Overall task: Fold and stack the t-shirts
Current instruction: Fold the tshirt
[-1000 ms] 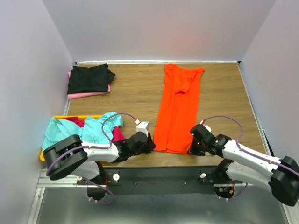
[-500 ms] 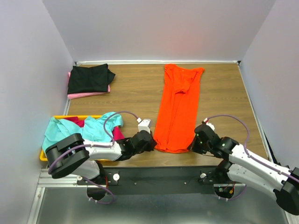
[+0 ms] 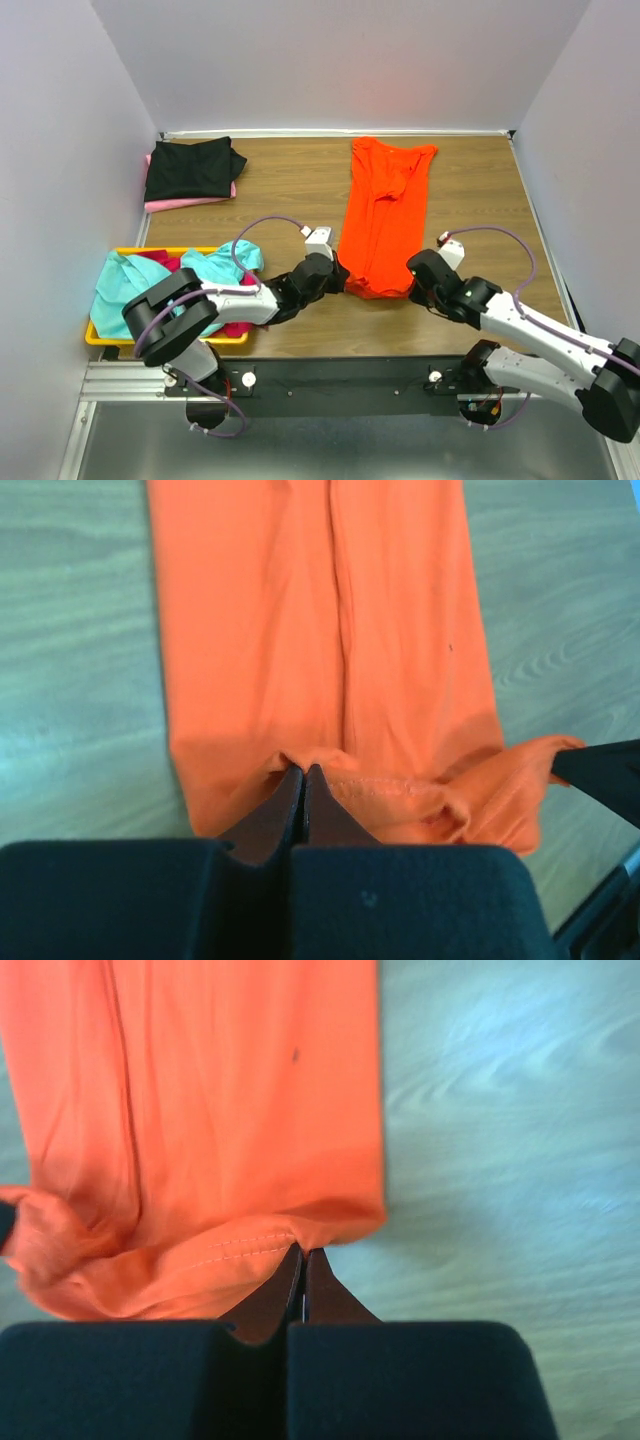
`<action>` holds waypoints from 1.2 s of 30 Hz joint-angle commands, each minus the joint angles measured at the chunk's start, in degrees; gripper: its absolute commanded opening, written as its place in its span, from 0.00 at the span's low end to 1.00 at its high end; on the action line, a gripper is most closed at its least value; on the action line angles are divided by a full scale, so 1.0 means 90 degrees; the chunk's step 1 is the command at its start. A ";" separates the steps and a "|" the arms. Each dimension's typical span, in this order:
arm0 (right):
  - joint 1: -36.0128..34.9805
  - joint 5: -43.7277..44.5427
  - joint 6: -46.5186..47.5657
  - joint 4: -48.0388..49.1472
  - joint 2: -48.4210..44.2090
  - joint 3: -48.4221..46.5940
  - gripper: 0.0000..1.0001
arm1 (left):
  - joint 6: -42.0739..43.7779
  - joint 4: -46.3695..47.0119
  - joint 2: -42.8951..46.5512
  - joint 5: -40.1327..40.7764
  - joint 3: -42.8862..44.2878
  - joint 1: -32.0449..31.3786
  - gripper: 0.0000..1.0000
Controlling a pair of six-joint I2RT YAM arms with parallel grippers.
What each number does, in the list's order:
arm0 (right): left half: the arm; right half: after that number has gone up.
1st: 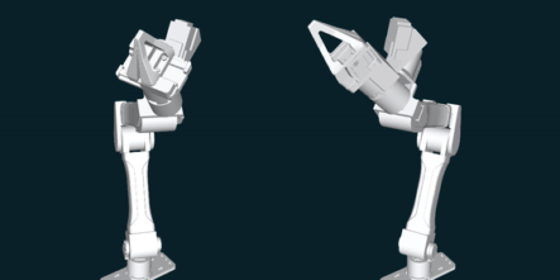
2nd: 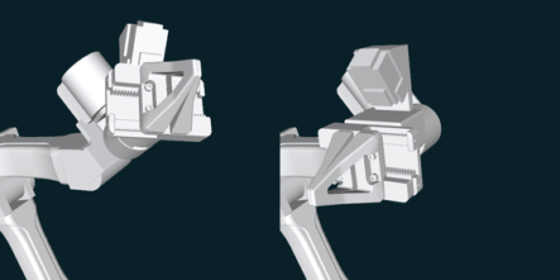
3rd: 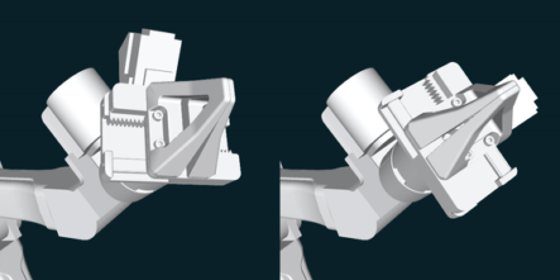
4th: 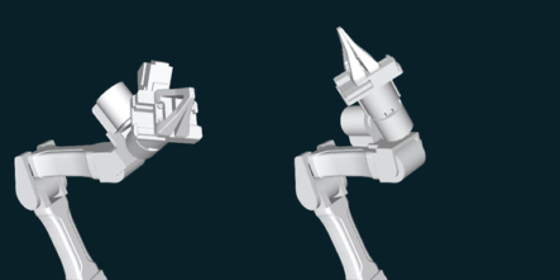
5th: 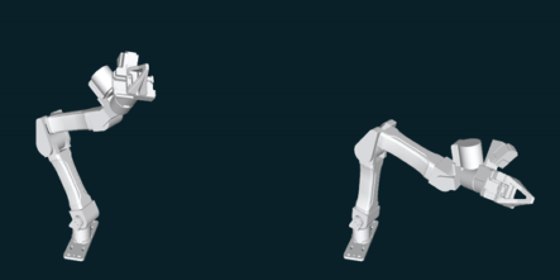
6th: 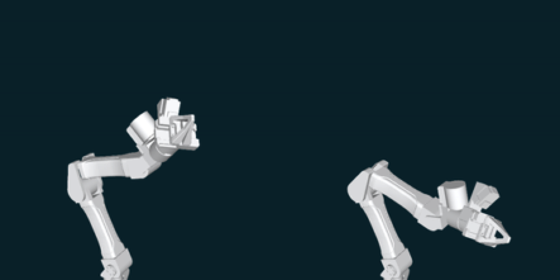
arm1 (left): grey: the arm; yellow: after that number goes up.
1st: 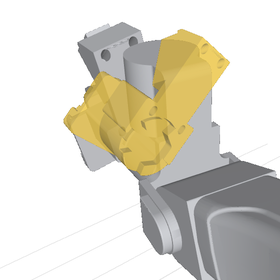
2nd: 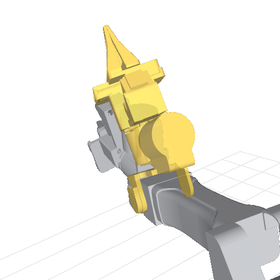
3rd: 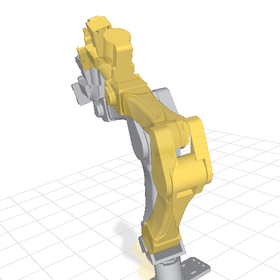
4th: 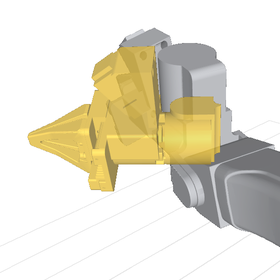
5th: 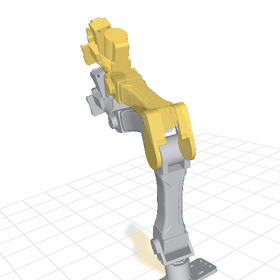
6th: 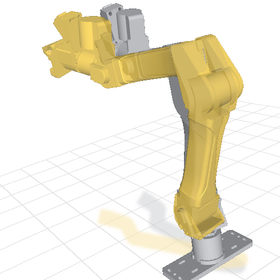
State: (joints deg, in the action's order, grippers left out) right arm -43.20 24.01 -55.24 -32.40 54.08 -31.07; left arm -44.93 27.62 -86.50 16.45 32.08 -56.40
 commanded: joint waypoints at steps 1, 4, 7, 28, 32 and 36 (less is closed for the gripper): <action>-0.0044 0.1442 0.0385 0.0358 0.0532 -0.0550 0.01 | 0.0450 0.0691 -0.0456 -0.0098 0.0312 0.0270 0.00; -0.0044 0.2009 0.0610 0.0649 0.0981 -0.0825 0.00 | 0.0665 0.0769 -0.0847 -0.0293 0.0654 0.0485 0.00; 0.0083 0.2429 0.0962 0.1109 0.1674 -0.1059 0.01 | 0.0831 0.1042 -0.1169 -0.0479 0.0898 0.0719 0.00; 0.2104 0.1600 0.2720 0.2868 0.4664 -0.3119 0.01 | 0.1583 0.1687 -0.3074 -0.2334 0.3017 0.2165 0.00; 0.2241 0.1473 0.2857 0.2858 0.5035 -0.3471 0.00 | 0.1700 0.1610 -0.3347 -0.2627 0.3398 0.2321 0.00; 0.2368 0.1405 0.2896 0.2858 0.5299 -0.3647 0.01 | 0.1779 0.1473 -0.3640 -0.2862 0.3759 0.2468 0.00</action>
State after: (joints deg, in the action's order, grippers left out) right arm -23.00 37.60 -30.76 -7.77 99.55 -61.71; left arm -31.05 40.99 -116.99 -5.13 63.46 -35.35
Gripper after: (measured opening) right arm 0.011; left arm 0.009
